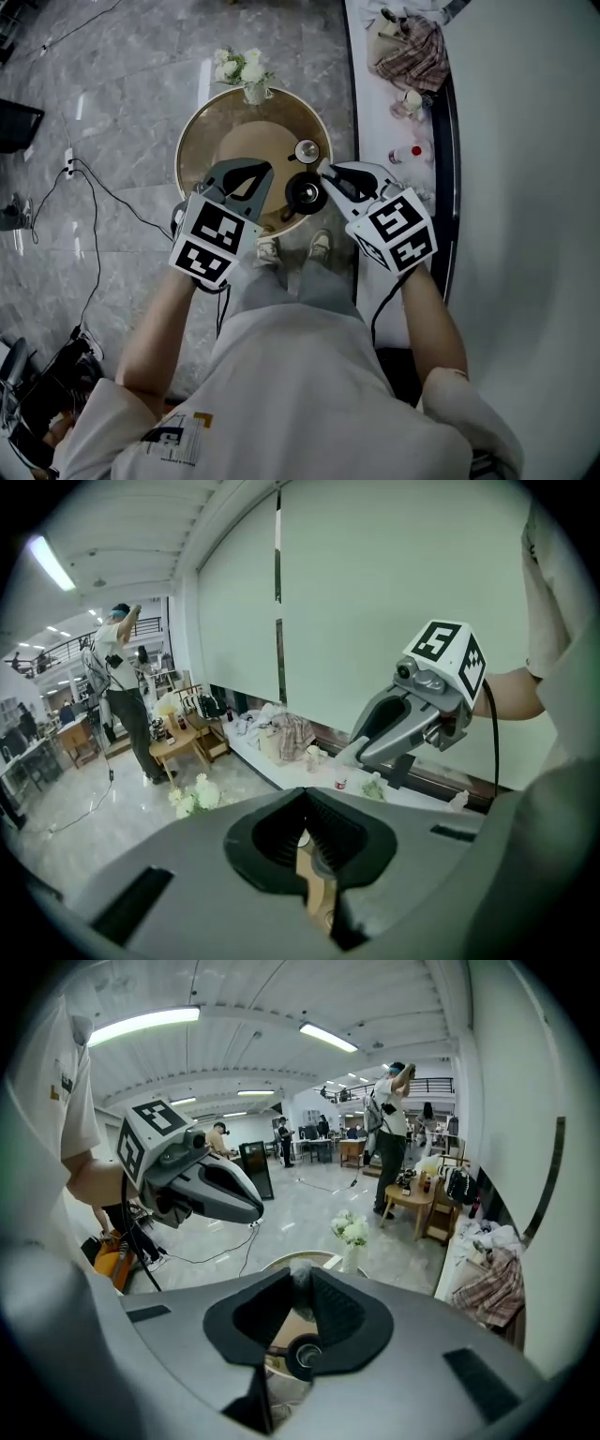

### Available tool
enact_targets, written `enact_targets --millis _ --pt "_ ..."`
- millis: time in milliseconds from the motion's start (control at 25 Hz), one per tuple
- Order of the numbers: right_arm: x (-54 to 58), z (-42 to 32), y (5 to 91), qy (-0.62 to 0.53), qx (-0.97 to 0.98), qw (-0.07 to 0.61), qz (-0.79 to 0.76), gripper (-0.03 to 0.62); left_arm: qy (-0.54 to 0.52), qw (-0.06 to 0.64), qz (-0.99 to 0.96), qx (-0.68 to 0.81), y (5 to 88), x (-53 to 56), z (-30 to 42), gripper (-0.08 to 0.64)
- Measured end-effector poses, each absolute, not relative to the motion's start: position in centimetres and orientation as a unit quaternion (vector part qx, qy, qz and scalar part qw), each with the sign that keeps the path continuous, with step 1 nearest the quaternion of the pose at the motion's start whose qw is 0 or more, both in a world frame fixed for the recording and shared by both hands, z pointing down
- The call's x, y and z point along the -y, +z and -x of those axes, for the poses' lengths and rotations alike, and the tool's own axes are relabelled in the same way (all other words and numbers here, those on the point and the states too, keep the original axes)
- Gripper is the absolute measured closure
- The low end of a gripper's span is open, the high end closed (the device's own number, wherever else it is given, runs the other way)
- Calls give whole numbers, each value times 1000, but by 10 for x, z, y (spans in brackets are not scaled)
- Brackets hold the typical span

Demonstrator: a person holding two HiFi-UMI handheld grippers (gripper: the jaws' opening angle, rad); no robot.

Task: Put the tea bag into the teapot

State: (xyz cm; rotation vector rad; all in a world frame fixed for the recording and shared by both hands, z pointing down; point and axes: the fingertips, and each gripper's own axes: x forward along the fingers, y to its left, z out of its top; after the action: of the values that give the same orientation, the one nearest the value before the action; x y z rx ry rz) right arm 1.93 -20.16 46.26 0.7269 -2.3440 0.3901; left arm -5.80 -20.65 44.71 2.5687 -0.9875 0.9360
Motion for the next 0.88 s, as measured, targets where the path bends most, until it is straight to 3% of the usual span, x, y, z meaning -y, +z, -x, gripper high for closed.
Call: enact_targets --millis 880 --pt "198 -21 652 240 831 448 -228 532 369 231 -860 267 592 220 37 552"
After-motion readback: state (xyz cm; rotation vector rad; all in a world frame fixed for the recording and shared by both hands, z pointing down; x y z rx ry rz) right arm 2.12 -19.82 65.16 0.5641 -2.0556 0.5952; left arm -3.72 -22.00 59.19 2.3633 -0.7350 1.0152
